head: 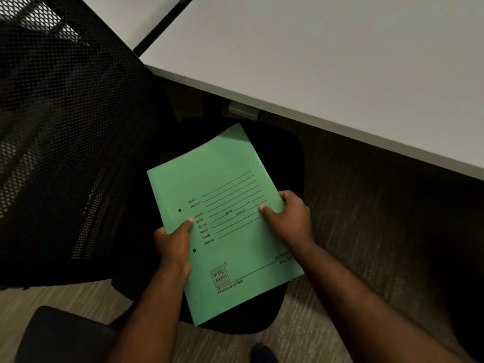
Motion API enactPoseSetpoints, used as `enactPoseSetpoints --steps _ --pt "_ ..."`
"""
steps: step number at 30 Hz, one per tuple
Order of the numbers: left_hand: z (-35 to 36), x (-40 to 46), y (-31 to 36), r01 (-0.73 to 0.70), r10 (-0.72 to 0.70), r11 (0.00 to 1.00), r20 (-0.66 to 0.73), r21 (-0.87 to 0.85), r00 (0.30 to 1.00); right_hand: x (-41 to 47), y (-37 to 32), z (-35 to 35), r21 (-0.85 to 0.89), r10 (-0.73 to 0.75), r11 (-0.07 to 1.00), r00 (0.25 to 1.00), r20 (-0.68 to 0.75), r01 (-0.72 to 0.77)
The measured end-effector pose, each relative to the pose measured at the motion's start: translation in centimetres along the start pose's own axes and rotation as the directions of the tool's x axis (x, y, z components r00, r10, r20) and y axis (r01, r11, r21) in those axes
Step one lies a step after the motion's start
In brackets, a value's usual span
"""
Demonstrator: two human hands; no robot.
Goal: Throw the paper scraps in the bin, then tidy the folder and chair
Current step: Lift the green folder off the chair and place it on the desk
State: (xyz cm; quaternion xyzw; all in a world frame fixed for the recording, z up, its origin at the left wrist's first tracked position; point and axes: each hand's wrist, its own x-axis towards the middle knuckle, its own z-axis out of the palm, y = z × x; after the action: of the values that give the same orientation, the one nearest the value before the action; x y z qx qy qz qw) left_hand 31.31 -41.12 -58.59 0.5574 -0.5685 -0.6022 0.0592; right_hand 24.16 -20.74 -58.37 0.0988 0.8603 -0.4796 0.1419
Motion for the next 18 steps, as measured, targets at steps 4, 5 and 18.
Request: enactPoseSetpoints --steps 4,5,18 --pt "0.3 -3.3 0.8 -0.147 0.144 0.984 -0.04 -0.102 0.989 -1.6 -1.5 -3.0 0.046 -0.085 0.995 0.992 -0.095 0.089" --pt "0.2 -4.2 1.2 -0.188 0.184 0.975 -0.048 -0.117 0.982 -2.1 -1.9 -3.8 0.062 -0.096 0.993 0.99 -0.104 0.103" --pt "3.3 -18.1 15.4 -0.496 0.486 0.868 0.253 -0.029 0.836 -8.6 -10.5 -19.7 0.284 0.048 0.957 0.936 -0.349 0.057"
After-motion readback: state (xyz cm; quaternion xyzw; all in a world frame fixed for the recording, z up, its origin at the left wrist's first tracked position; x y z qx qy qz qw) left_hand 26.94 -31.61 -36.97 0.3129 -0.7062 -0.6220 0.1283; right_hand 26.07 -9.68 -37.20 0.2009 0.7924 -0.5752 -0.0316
